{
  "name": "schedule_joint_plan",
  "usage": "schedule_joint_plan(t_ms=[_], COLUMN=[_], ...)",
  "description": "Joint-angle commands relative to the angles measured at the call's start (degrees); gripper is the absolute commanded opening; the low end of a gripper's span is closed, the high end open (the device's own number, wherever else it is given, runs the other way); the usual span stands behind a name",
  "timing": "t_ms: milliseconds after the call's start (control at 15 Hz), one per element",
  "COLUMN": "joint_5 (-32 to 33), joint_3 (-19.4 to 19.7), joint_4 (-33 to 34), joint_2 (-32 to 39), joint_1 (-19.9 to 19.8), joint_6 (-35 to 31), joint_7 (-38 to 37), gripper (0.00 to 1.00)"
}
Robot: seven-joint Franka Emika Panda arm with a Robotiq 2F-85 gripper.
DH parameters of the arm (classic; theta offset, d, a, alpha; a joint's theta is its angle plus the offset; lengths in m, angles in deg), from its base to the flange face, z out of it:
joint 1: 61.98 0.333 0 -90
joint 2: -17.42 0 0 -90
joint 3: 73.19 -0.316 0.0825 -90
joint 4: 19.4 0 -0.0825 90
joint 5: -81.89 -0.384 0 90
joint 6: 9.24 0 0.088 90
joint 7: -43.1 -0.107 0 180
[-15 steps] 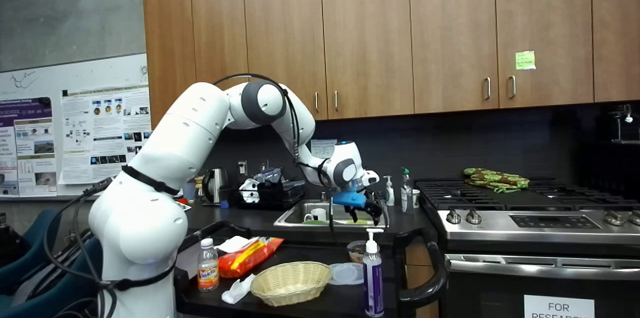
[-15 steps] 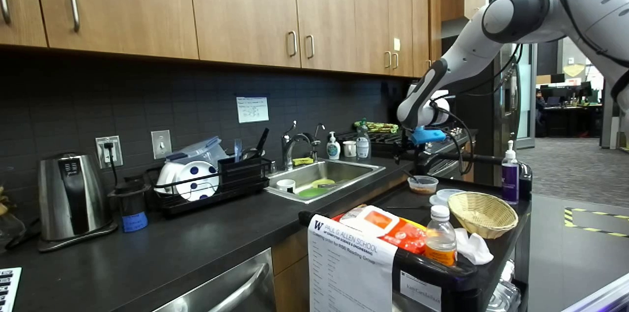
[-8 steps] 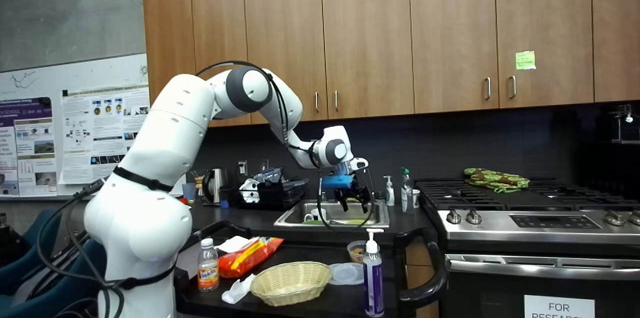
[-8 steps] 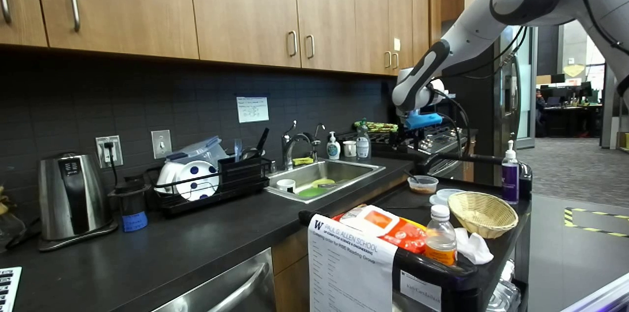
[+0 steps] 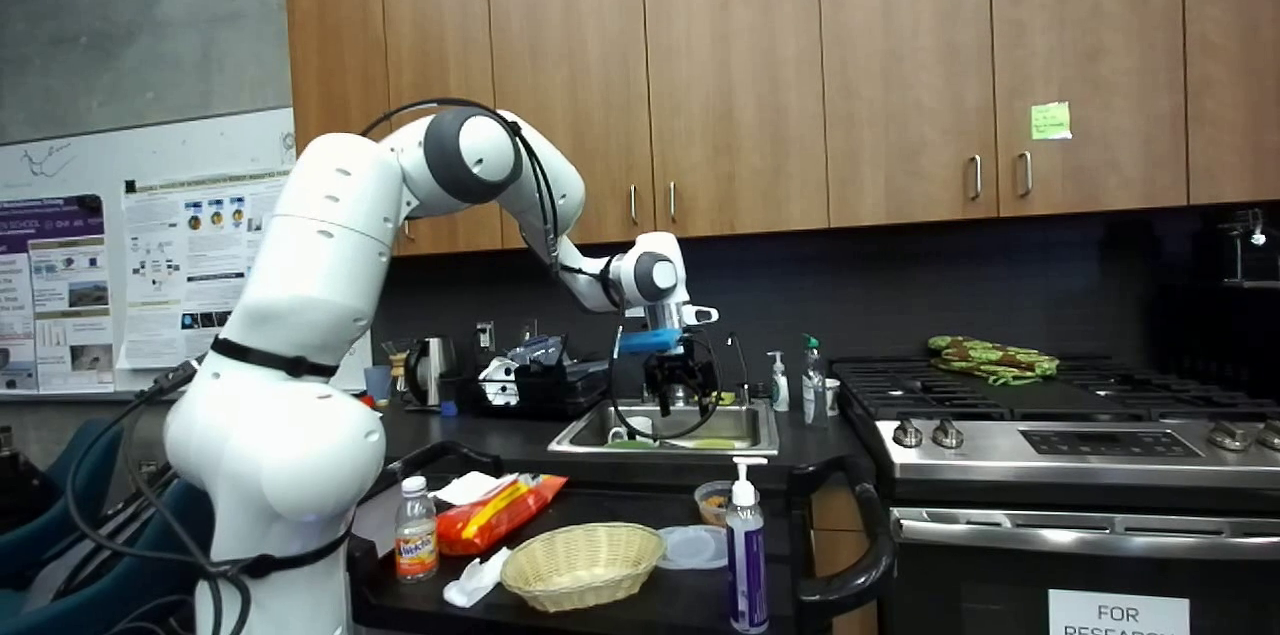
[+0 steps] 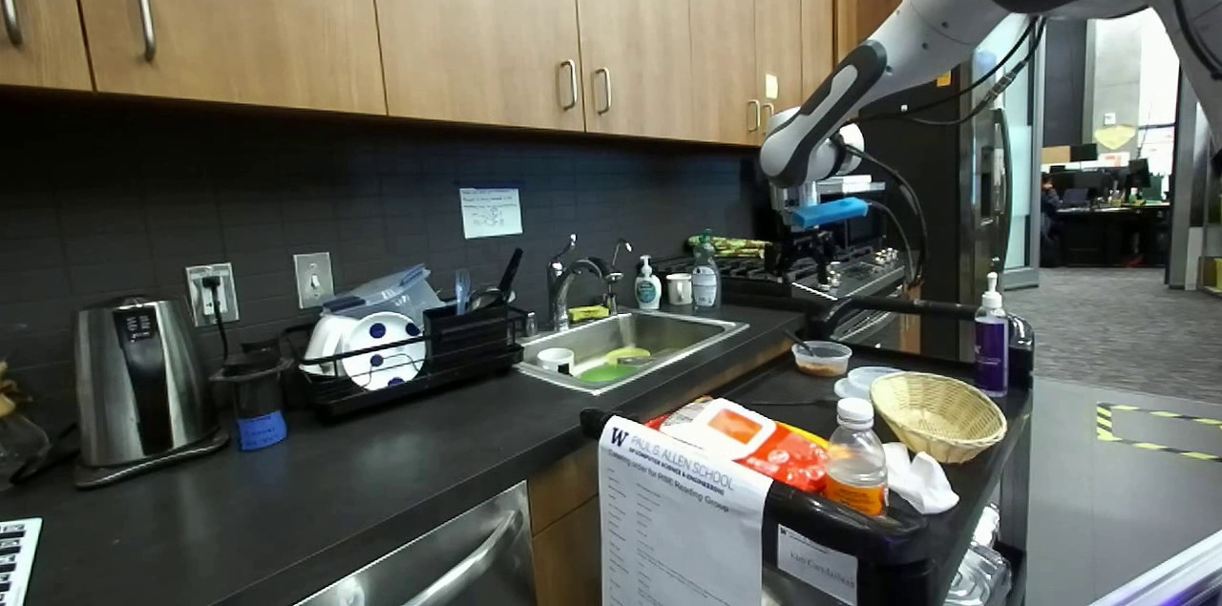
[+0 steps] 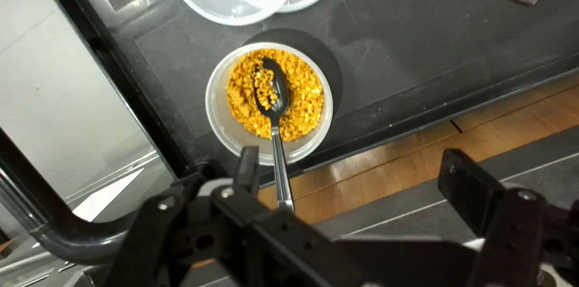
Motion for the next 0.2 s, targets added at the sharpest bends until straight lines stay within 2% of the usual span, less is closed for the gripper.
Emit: schedule_joint_plan(t_ms=[0, 67, 133], joint_5=[1.37, 1.55, 0.26], joint_3=[-0.70, -0.71, -1.03], joint_4=[-4.12, -4.86, -1.81], joint_2=[-3.40, -3.81, -0.99], joint_1=[-0.05, -0.07, -0.70], joint_6=[2.21, 1.88, 1.36], joint_7=[-1.28, -1.38, -0.18], gripper=[1.00, 1.00, 1.00])
